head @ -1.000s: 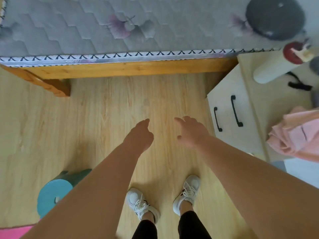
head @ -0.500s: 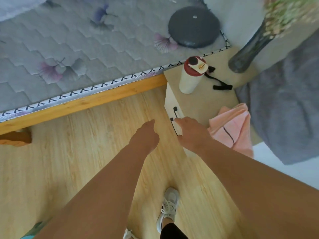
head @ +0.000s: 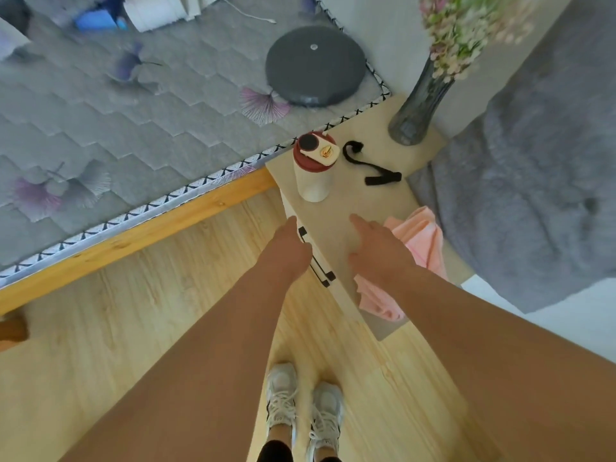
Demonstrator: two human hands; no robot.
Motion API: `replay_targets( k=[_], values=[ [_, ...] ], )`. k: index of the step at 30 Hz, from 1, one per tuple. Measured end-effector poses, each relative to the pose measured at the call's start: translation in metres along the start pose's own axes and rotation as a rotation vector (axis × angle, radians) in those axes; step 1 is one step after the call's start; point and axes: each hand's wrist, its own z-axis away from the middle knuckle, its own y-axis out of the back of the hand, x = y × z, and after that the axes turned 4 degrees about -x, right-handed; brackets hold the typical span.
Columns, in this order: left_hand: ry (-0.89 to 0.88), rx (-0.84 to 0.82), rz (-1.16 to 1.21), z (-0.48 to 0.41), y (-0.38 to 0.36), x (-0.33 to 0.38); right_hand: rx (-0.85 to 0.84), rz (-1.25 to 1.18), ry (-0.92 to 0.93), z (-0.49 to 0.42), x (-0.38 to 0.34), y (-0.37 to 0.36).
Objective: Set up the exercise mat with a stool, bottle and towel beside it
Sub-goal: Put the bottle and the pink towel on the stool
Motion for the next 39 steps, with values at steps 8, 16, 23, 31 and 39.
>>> replay_targets(
  k=[8,16,23,31,39],
  values=[
    [-0.001,0.066,0.073,-0.059,0.064,0.050,0.189,-0.349,-0.011,-0.068,-0.026,0.039],
    [-0.073,-0.021,0.117,-0.088,0.069,0.052,0.126,-0.445,0.047,-0.104,-0.050,0.049],
    [-0.063,0.043,0.406,-0.075,0.059,0.034,0.151,-0.415,0.031,-0.093,-0.063,0.038],
    [-0.025,0.206,0.564,-0.015,0.082,-0.014,0.087,-0.319,0.190,-0.062,-0.114,0.020],
    [0.145,0.335,0.741,0.066,0.083,-0.121,-0.093,-0.180,0.400,-0.006,-0.191,-0.049]
  ],
)
